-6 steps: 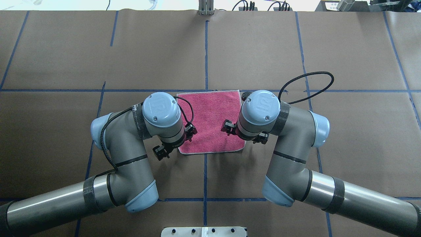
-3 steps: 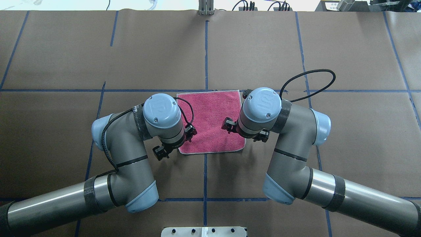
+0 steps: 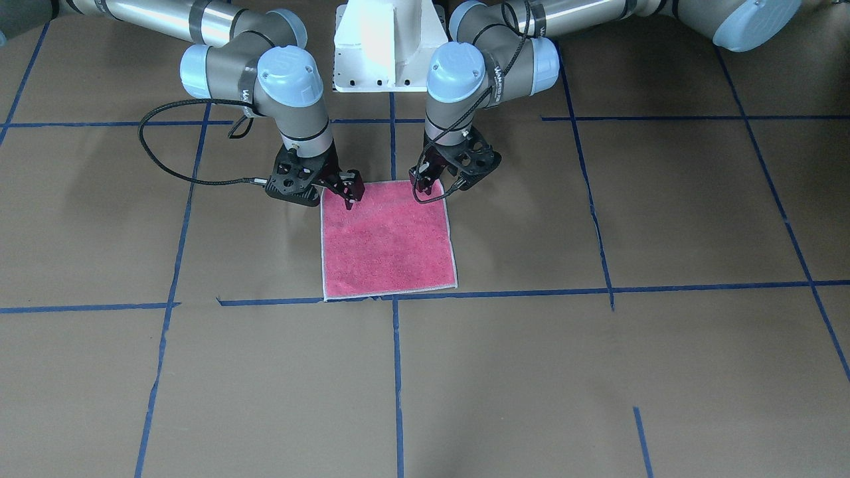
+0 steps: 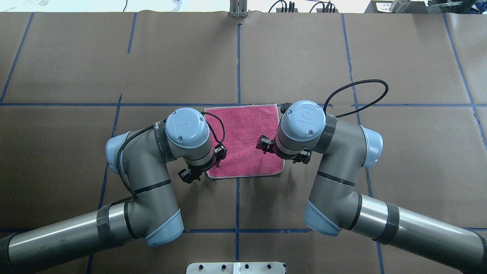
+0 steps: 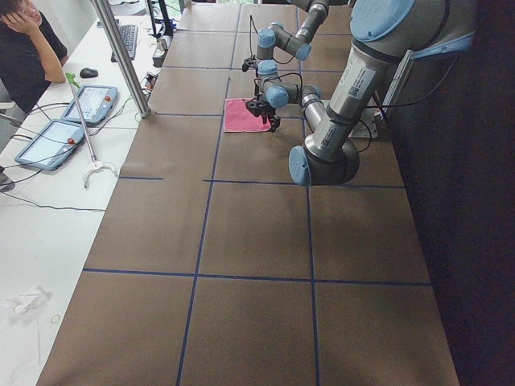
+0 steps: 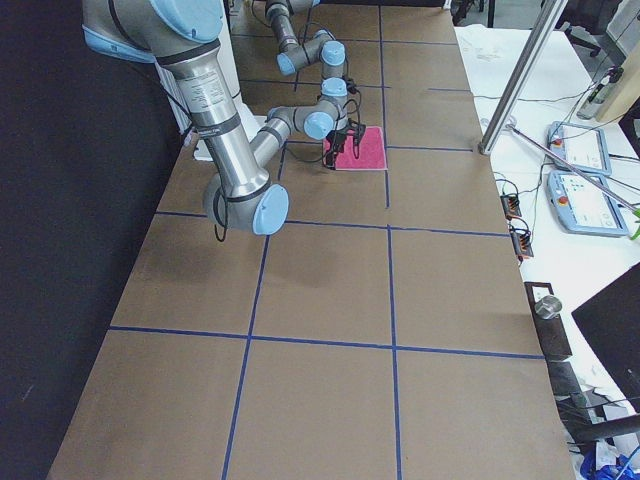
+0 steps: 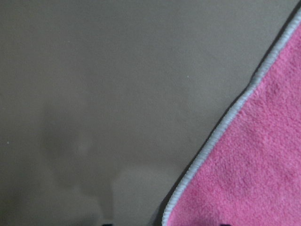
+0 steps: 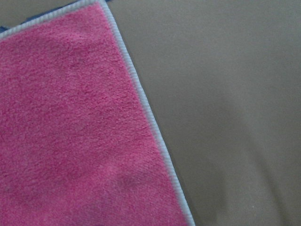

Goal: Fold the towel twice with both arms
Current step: 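Pinch the near towel corners with both grippers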

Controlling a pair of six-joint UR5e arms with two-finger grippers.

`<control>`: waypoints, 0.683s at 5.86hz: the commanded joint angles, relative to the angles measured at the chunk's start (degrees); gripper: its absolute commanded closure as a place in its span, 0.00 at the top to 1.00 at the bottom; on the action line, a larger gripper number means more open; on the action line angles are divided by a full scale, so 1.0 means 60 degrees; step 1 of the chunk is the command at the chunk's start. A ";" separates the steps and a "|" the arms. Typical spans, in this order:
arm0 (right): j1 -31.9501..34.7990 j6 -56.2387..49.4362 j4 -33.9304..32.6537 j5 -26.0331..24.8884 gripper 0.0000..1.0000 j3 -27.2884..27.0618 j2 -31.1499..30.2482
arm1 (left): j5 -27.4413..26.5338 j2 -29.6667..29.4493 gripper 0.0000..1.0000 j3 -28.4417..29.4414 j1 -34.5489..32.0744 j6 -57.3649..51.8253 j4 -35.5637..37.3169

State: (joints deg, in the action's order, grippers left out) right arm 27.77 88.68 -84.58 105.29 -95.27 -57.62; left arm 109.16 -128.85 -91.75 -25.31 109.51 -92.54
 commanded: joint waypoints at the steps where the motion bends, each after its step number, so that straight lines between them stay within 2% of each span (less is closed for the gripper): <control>1: 0.0001 0.0000 0.0004 0.0000 1.00 -0.0015 0.0009 | 0.0000 0.0014 0.53 0.0014 0.0000 0.0000 -0.0001; 2: 0.0001 0.0000 0.0005 0.0000 1.00 -0.0015 0.0024 | 0.0000 0.0014 0.53 0.0043 0.0029 0.0000 -0.0016; 4: 0.0015 0.0000 0.0005 0.0000 1.00 -0.0015 0.0024 | 0.0000 0.0000 0.45 0.0028 0.0073 0.0000 -0.0001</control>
State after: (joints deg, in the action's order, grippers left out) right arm 27.84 88.68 -84.55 105.29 -95.36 -57.49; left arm 109.16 -128.82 -91.58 -24.95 109.51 -92.57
